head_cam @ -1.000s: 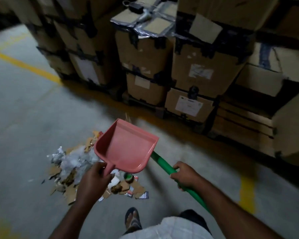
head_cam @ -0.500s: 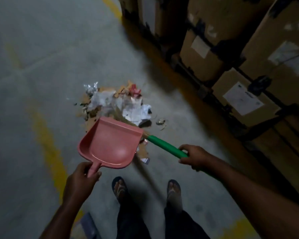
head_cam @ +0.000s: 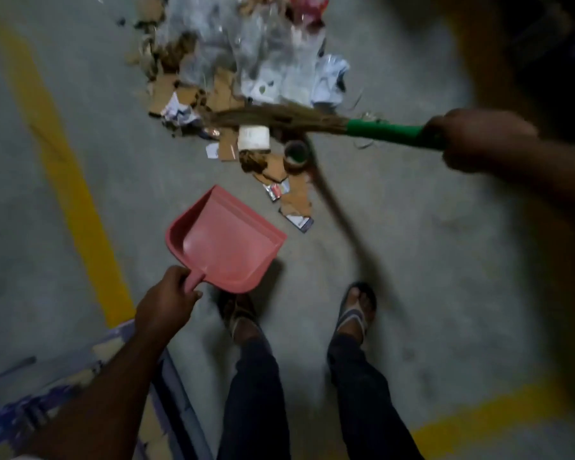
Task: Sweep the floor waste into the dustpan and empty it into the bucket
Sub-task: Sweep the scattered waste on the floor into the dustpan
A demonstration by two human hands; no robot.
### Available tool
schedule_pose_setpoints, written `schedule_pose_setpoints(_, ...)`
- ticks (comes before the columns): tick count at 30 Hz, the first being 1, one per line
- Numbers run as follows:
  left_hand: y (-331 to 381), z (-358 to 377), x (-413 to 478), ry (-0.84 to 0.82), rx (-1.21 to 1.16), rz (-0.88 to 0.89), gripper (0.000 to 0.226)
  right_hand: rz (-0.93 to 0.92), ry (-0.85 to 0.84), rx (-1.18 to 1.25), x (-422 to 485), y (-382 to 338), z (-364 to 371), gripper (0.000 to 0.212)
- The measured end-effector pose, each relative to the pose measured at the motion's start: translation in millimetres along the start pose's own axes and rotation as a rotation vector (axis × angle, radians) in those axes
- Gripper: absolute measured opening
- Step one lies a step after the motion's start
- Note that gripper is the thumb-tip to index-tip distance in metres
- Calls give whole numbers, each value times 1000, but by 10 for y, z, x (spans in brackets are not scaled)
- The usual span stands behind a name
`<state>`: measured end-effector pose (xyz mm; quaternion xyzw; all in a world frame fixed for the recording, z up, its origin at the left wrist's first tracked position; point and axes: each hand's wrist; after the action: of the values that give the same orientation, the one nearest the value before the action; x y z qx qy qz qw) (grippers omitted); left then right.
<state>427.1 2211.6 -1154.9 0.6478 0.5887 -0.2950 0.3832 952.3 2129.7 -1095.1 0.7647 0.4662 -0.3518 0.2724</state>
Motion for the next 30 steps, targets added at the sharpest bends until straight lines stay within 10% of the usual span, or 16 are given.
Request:
schedule_pose_setpoints(13, -468, 297, 1363, 44, 186, -226, 38, -72, 68, 271, 395, 680, 2016, 75)
schedule_pose_setpoints(18, -517, 190, 1554, 28, 230, -258, 40, -71, 197, 297, 501, 432, 1655, 62)
schedule_pose_setpoints(30, -440, 215, 1874, 109, 275, -225, 35, 60, -74, 226, 965, -533, 1503, 52)
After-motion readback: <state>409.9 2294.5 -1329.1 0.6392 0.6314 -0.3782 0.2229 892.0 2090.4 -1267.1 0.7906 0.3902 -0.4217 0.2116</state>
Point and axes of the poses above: each hand's wrist, its own x-axis towards the middle knuckle, its own z-axis out of the palm, y = z × x, and after that the axes turned 15 degrees about -y, right-handed
